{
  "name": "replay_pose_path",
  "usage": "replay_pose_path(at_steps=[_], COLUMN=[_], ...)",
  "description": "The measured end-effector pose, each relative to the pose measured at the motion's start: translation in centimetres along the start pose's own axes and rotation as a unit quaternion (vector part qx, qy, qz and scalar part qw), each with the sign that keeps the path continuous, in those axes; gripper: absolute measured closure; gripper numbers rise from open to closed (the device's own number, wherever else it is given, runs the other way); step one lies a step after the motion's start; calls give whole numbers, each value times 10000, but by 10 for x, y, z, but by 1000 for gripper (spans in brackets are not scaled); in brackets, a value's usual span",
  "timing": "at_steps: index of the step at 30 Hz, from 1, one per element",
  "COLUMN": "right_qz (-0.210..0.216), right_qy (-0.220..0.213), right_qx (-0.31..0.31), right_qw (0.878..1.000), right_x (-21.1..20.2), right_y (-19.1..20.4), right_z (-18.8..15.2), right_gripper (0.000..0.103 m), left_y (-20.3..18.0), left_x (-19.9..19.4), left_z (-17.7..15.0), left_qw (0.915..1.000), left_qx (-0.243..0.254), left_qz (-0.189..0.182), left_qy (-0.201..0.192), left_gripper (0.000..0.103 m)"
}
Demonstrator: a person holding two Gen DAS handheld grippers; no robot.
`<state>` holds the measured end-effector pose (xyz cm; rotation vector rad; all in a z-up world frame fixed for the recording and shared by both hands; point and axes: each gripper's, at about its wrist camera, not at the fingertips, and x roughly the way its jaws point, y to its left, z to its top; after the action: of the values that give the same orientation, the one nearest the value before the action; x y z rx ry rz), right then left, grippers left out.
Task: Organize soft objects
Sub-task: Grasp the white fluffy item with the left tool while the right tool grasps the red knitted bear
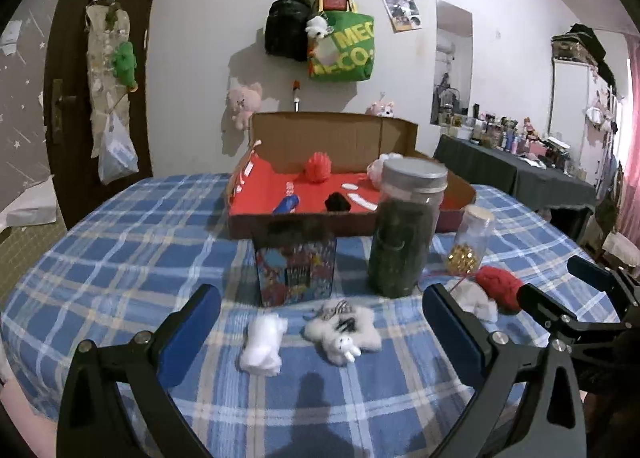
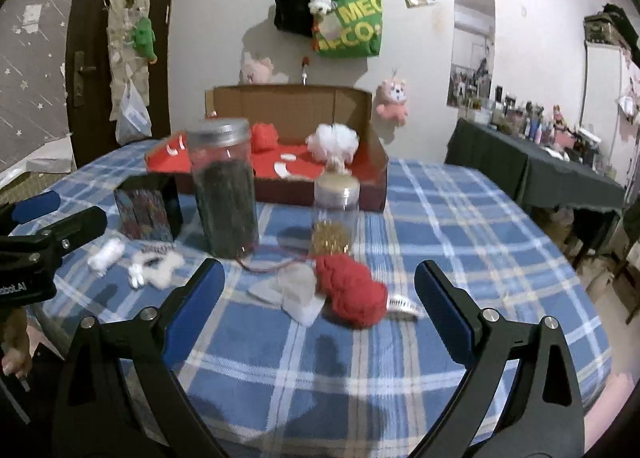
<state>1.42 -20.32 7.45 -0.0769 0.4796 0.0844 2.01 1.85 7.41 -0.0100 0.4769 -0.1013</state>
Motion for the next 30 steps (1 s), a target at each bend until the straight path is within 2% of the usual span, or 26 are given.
replay_pose_path(at_steps=[3, 13, 21, 24, 26, 27, 28, 29, 30], right_qz=[12, 94, -8, -80, -16, 25, 95, 140, 210], right_qy=[112, 450, 579, 681, 765, 792, 815, 853, 921], right_qx=[98, 238, 282, 286, 329, 368, 418, 448, 484], right_qw=[9999, 9987, 9979, 9972, 9965, 9962, 9958, 9952, 9944], right_x=[6, 25, 39, 49, 55, 58, 60, 62, 66], right_y=[-2, -9, -29, -38, -44, -46, -49, -50, -52], right_z=[-8, -17, -13, -10, -9, -8, -8, -8, -8], right_gripper=[6, 6, 6, 6, 7, 10, 16, 30, 38], left_y=[-2, 8, 37, 48, 53, 54, 55, 55, 55], left_x=[7, 25, 35, 39, 44, 47, 50, 54, 58], left_z=[-7, -16, -13, -13, -14, -16, -18, -21, -23], left_qw=[9998, 9988, 9970, 9960, 9950, 9943, 9932, 9919, 9907], left_qx=[113, -11, -137, -216, -233, -229, -230, -243, -249], left_qz=[65, 106, 363, 335, 310, 308, 302, 246, 154], left_qy=[135, 471, 676, 802, 921, 998, 1101, 1221, 1327], left_gripper=[0, 0, 0, 1, 12, 15, 24, 38, 48])
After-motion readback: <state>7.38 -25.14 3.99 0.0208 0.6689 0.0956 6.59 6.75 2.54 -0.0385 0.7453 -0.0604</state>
